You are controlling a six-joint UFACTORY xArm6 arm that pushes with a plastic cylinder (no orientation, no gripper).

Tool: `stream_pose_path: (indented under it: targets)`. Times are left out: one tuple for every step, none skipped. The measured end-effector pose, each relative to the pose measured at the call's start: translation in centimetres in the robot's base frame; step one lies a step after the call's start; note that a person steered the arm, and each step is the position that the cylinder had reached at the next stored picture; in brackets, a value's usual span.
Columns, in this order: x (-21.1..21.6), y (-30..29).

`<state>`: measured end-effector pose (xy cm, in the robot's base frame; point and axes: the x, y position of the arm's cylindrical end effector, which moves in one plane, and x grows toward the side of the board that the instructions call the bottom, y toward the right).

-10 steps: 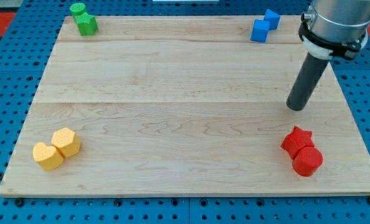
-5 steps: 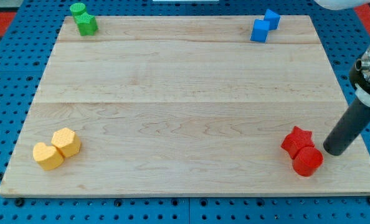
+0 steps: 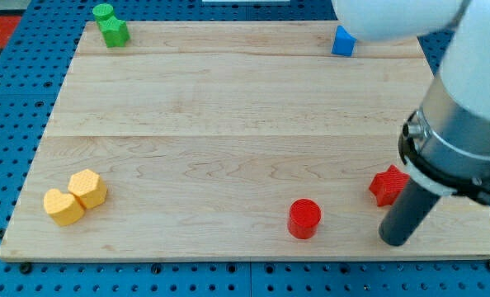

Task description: Move the red circle parallel to the left of the red star

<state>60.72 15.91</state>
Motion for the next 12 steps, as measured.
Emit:
stream_pose_path:
  targets:
    - [1.0, -1.6]
    - [1.0, -2.4]
    - [1.0, -4.6]
    - [-1.1, -9.6]
    - [-2.7, -12.5]
    - [-2.2, -17.4]
    - [-4.7, -20.7]
    - [-5.0, -14.3]
    - [-5.0, -14.6]
    - [-5.0, -14.6]
    - [-5.0, -20.4]
    - [-4.0, -27.4]
